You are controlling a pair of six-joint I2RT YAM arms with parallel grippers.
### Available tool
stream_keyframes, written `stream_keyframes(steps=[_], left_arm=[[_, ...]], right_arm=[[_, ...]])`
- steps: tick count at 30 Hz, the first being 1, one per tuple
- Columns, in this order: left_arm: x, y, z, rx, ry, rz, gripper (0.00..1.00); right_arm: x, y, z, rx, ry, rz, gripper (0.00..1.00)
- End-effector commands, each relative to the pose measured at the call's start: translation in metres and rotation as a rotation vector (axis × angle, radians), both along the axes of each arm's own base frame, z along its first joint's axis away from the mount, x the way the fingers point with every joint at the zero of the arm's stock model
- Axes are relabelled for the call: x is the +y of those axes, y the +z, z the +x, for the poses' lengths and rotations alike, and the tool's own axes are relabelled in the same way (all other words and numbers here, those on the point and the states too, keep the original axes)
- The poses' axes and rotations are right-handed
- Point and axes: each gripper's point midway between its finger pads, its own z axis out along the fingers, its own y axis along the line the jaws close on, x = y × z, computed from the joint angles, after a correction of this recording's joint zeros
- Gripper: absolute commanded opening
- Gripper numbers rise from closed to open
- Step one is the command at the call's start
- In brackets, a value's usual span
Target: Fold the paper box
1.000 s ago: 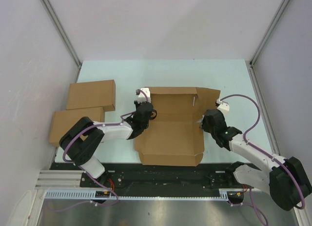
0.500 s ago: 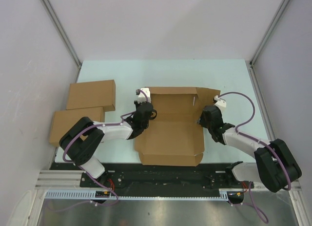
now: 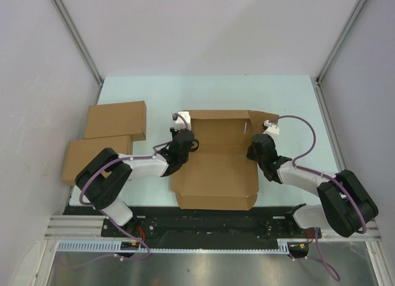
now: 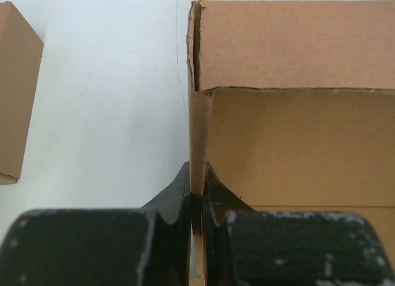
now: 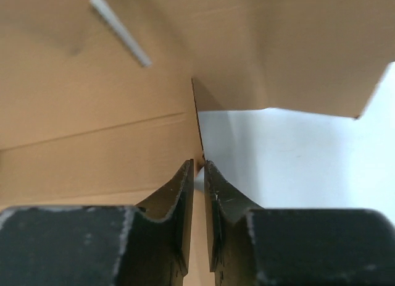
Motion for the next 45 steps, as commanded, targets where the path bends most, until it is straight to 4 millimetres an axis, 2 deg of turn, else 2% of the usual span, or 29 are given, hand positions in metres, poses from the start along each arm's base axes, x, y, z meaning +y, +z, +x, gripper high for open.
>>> stream_keyframes(steps=[1,3,7,11,14,17,18,21,26,29,30,32,33,36,38,40,45], left_arm=[[0.000,0.008,0.000,-0.027,0.010,-0.008,0.00],[0.000,0.008,0.000,-0.027,0.012,-0.009,0.00],[-0.001,0.006,0.000,-0.025,0.010,-0.010,0.00],[-0.002,0.005,-0.001,-0.022,0.009,-0.010,0.00],[-0.002,0.005,-0.002,-0.023,0.009,-0.010,0.00],[-0.001,0.004,-0.002,-0.021,0.010,-0.005,0.00],[-0.002,0.004,-0.002,-0.021,0.009,-0.004,0.00],[0.000,0.005,-0.002,-0.024,0.014,-0.002,0.00],[0.001,0.006,-0.002,-0.033,0.019,0.003,0.00],[0.001,0.006,-0.002,-0.034,0.017,0.005,0.00],[0.001,0.006,-0.002,-0.033,0.016,0.004,0.00],[0.001,0.006,-0.002,-0.033,0.016,0.004,0.00],[0.001,0.005,-0.003,-0.031,0.014,0.005,0.00],[0.001,0.005,-0.003,-0.031,0.013,0.003,0.00],[0.001,0.005,-0.004,-0.033,0.012,0.001,0.00],[0.000,0.005,-0.004,-0.032,0.009,0.000,0.00],[-0.003,0.006,-0.004,-0.035,0.002,-0.005,0.00]], right_arm=[[0.018,0.013,0.006,-0.064,0.032,0.019,0.15],[0.028,0.017,0.003,-0.080,0.057,0.020,0.11],[0.043,0.017,-0.002,-0.089,0.098,0.025,0.10],[0.051,0.000,-0.011,-0.045,0.118,0.000,0.12],[0.057,-0.006,-0.017,-0.030,0.133,-0.011,0.14],[0.056,0.000,-0.017,-0.041,0.136,-0.014,0.17],[0.054,0.014,-0.016,-0.078,0.133,-0.009,0.19],[0.042,0.041,-0.015,-0.126,0.117,-0.022,0.29],[0.013,0.114,-0.024,-0.256,0.081,-0.036,0.50],[-0.020,0.152,-0.029,-0.332,-0.005,-0.046,0.54],[-0.039,0.162,-0.025,-0.352,-0.065,-0.046,0.54],[-0.063,0.171,-0.023,-0.366,-0.136,-0.036,0.52],[-0.083,0.172,-0.017,-0.362,-0.190,-0.022,0.52],[-0.109,0.159,-0.006,-0.312,-0.281,0.054,0.47],[-0.114,0.144,0.004,-0.269,-0.313,0.097,0.45],[-0.124,0.141,0.015,-0.273,-0.360,0.111,0.44],[-0.128,0.117,0.050,-0.254,-0.391,0.177,0.43]])
